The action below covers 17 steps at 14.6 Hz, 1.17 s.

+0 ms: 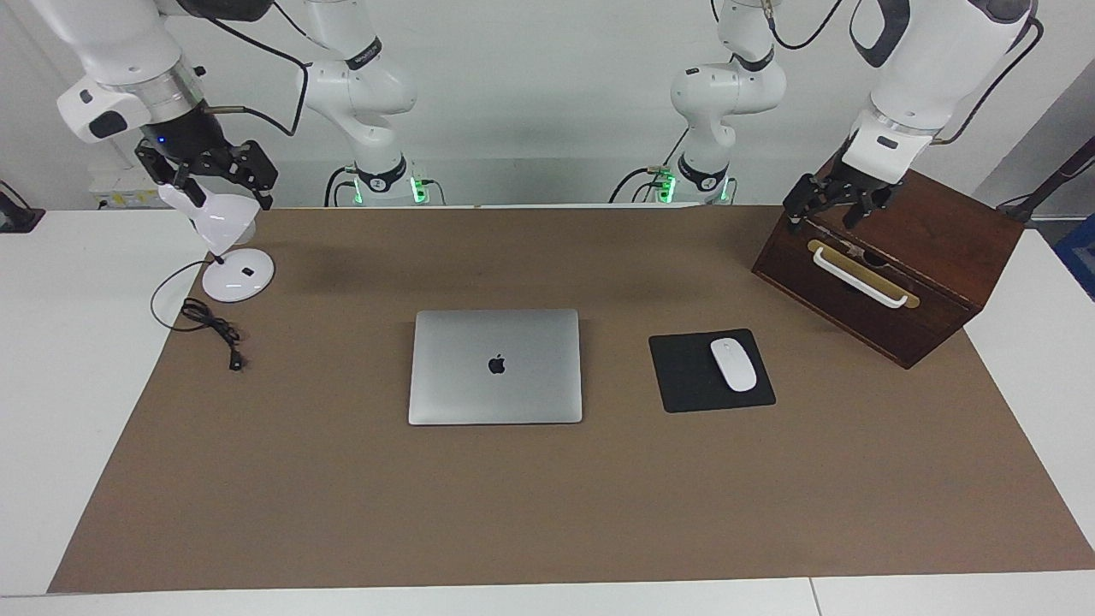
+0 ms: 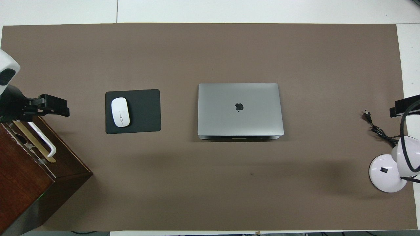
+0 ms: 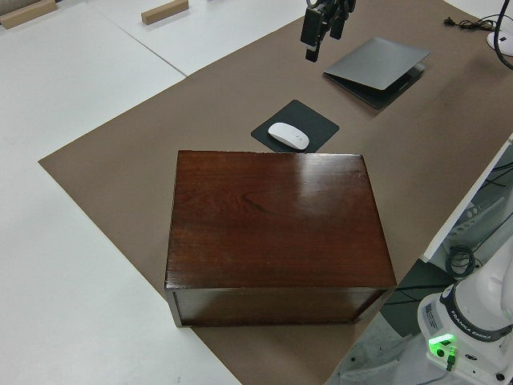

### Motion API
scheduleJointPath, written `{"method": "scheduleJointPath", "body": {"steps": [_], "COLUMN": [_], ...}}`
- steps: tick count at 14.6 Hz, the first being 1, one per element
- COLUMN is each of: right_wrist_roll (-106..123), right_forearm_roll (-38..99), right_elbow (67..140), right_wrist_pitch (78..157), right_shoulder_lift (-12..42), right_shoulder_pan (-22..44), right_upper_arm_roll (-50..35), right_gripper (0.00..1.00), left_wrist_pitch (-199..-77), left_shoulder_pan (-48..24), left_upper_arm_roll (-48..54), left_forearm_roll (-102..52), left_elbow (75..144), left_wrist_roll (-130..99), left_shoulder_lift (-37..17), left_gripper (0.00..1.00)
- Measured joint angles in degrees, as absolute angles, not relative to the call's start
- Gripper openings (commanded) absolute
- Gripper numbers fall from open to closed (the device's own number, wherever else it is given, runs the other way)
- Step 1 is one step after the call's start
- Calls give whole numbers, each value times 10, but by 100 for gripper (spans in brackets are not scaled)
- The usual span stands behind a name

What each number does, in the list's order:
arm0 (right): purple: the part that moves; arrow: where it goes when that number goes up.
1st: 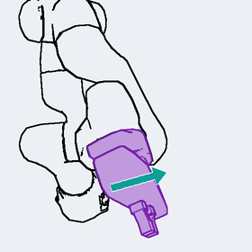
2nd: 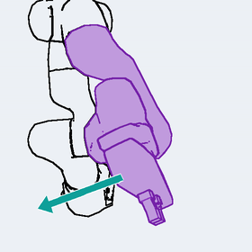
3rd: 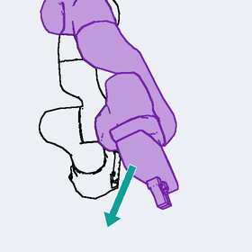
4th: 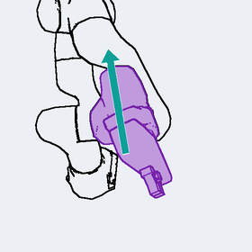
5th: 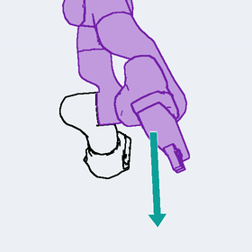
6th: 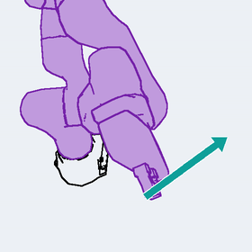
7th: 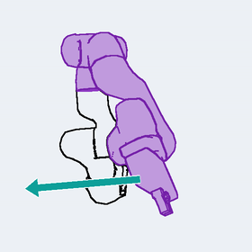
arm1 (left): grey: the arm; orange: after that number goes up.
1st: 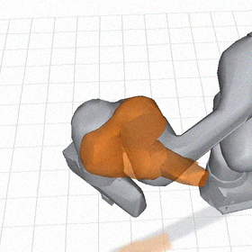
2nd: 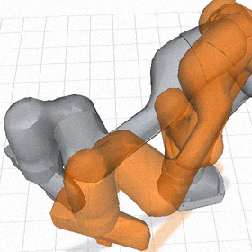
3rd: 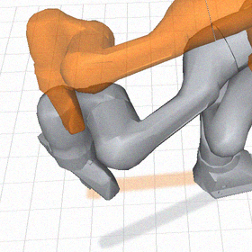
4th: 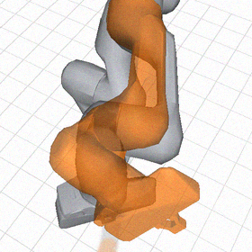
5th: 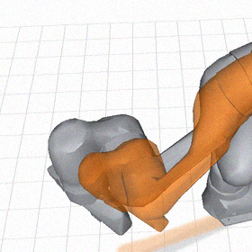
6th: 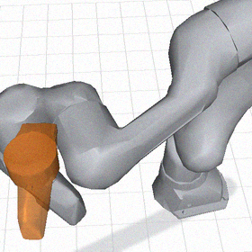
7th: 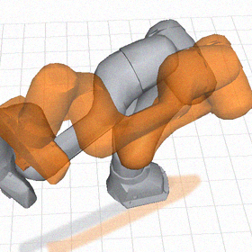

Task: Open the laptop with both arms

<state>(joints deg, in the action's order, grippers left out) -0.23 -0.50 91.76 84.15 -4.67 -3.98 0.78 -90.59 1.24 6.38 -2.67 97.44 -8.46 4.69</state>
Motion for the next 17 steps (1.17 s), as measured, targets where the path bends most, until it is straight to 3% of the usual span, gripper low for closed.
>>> {"method": "scheduleJointPath", "body": {"steps": [10,17], "right_wrist_roll": [-2,-2], "right_forearm_roll": [-5,-5], "right_elbow": [918,918], "right_wrist_pitch": [841,842], "right_shoulder_lift": [-48,-48], "right_shoulder_pan": [-40,-41], "right_upper_arm_roll": [8,8], "right_gripper": [100,100], "left_wrist_pitch": [-920,-978], "left_shoulder_pan": [12,12], "left_upper_arm_roll": [64,64], "left_forearm_roll": [-27,-27], "left_elbow": [983,1042], "left_wrist_roll": [-85,-85], "left_shoulder_lift": [47,67], "left_gripper": [100,100]}}
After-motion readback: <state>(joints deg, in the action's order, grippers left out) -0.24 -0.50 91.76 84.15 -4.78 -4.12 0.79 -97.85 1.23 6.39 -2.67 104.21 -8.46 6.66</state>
